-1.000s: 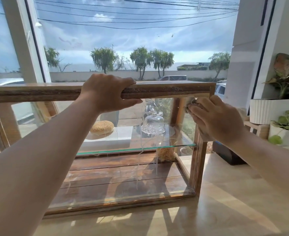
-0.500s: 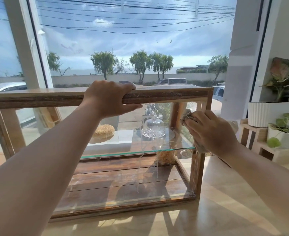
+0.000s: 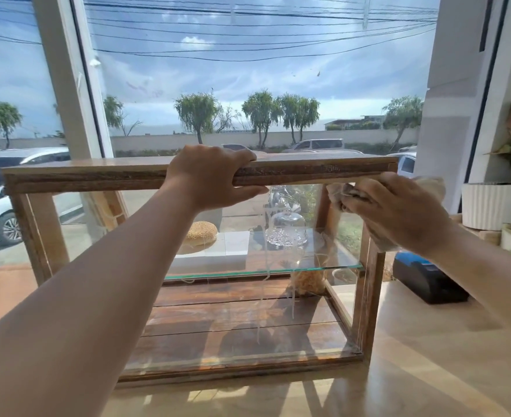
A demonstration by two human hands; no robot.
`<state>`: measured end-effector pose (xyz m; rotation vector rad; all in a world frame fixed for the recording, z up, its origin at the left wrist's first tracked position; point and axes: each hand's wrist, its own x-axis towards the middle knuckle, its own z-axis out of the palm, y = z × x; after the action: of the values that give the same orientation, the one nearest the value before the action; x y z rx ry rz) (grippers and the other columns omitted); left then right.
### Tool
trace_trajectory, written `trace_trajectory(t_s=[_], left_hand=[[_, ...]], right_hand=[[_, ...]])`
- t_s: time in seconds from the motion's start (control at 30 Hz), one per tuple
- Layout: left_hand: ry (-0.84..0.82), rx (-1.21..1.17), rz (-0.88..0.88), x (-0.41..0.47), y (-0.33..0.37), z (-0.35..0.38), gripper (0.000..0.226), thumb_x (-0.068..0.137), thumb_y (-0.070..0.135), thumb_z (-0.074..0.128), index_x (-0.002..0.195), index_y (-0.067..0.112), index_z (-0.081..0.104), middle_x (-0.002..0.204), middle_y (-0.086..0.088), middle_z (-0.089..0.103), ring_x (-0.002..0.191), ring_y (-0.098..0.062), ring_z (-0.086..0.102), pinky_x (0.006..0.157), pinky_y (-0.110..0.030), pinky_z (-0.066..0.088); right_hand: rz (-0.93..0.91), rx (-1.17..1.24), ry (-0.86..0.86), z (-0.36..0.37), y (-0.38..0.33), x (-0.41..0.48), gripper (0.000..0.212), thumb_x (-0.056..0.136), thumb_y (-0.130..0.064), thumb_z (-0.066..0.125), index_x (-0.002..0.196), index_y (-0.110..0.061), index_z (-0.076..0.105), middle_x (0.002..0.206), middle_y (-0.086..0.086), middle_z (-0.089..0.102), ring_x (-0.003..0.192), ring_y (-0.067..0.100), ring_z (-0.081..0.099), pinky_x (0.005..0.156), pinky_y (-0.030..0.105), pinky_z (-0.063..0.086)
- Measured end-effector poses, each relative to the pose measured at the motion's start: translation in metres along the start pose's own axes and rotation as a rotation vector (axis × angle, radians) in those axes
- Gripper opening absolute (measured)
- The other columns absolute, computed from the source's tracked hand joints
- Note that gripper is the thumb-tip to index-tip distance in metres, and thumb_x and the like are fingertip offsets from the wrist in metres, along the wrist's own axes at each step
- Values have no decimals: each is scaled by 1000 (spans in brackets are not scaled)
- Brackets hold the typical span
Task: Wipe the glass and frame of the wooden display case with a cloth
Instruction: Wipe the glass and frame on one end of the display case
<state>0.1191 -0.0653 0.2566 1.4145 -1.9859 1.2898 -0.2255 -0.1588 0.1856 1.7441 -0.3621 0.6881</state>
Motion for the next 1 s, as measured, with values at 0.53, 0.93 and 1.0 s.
trace_trajectory(t_s=[0.53, 0.93, 1.0], left_hand=[[-24, -14, 5, 0, 1, 0, 76, 77, 87, 25, 125, 34, 52, 92, 8, 70, 73, -21, 66, 63, -31, 46], [9, -19, 8, 0, 1, 0, 76, 78, 86, 27, 123, 31, 54, 92, 9, 70, 69, -21, 66, 60, -30, 47], [9, -15, 12, 0, 1, 0, 75, 78, 85, 27, 124, 31, 53, 94, 9, 70, 70, -21, 66, 61, -30, 49]], right_hand=[[-99, -48, 119, 19, 1, 5, 47, 95, -8, 51, 140, -24, 45, 129, 16, 42, 106, 38, 42, 90, 47, 39], [-218, -50, 26, 23, -20, -19, 70, 80, -16, 61, 146, -23, 36, 132, 14, 43, 112, 38, 40, 92, 49, 38], [-157, -56, 48, 20, -8, -16, 68, 81, -18, 64, 144, -22, 39, 131, 14, 42, 110, 38, 40, 91, 48, 36]])
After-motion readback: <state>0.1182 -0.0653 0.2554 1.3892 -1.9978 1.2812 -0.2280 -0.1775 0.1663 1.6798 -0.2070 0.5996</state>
